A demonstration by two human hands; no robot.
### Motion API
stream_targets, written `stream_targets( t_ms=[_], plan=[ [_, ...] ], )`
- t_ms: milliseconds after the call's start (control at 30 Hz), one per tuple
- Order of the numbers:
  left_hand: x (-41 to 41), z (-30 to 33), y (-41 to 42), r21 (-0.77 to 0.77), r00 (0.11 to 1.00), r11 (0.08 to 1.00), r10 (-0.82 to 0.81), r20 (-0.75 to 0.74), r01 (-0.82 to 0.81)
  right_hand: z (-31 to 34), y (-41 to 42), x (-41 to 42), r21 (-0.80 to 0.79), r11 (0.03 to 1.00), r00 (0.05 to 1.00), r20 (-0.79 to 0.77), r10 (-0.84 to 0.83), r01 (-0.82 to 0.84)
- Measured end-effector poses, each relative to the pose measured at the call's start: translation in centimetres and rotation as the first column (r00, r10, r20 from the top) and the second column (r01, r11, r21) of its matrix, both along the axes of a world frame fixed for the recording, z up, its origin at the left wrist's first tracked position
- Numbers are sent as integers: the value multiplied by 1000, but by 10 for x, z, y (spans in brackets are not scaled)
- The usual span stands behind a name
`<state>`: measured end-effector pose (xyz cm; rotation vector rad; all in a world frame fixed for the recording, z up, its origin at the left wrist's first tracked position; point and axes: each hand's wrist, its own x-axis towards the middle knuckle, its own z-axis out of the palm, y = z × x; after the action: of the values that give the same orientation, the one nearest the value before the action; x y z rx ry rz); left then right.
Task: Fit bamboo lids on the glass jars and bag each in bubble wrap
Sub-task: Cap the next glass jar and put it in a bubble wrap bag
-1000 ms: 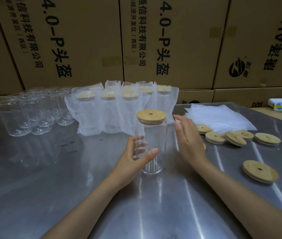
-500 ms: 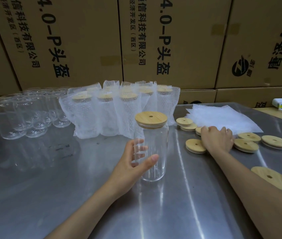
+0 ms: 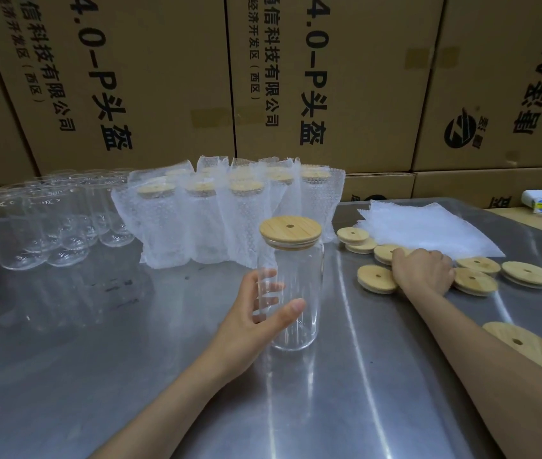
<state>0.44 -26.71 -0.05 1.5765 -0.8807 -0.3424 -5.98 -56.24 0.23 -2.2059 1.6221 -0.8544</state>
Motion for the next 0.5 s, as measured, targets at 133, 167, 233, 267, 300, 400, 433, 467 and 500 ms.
stream_targets(
  t_ms=[133,167,233,267,300,400,433,467,500],
  plan=[
    [0,0,1,-3,1000,1000,-1,-11,1,3,7,-11,-204,979,955,293,52,9],
    [-1,1,1,-2,1000,1000,-1,-11,1,3,10,-13,-287,958,938,332,104,-5],
    [-1,2,1,1,1000,1000,1,-10,-1,3,18,-16,-415,909,911,357,207,-44],
    [-1,2,1,3,1000,1000,2,-9,-2,3,22,-17,-448,892,901,360,243,-62],
    [-1,2,1,3,1000,1000,4,-8,-4,3,25,-18,-465,882,893,362,267,-76],
    [-3,3,1,0,1000,1000,9,-7,-9,2,37,-25,-487,866,866,377,329,-117],
    [-3,4,1,-5,1000,1000,10,-7,-10,2,42,-28,-487,863,848,394,355,-135],
    [-4,4,1,-8,1000,1000,9,-7,-9,3,48,-30,-476,866,824,423,376,-152],
    [-4,4,1,-9,1000,1000,8,-3,-8,5,56,-31,-458,873,798,457,392,-167]
  ],
)
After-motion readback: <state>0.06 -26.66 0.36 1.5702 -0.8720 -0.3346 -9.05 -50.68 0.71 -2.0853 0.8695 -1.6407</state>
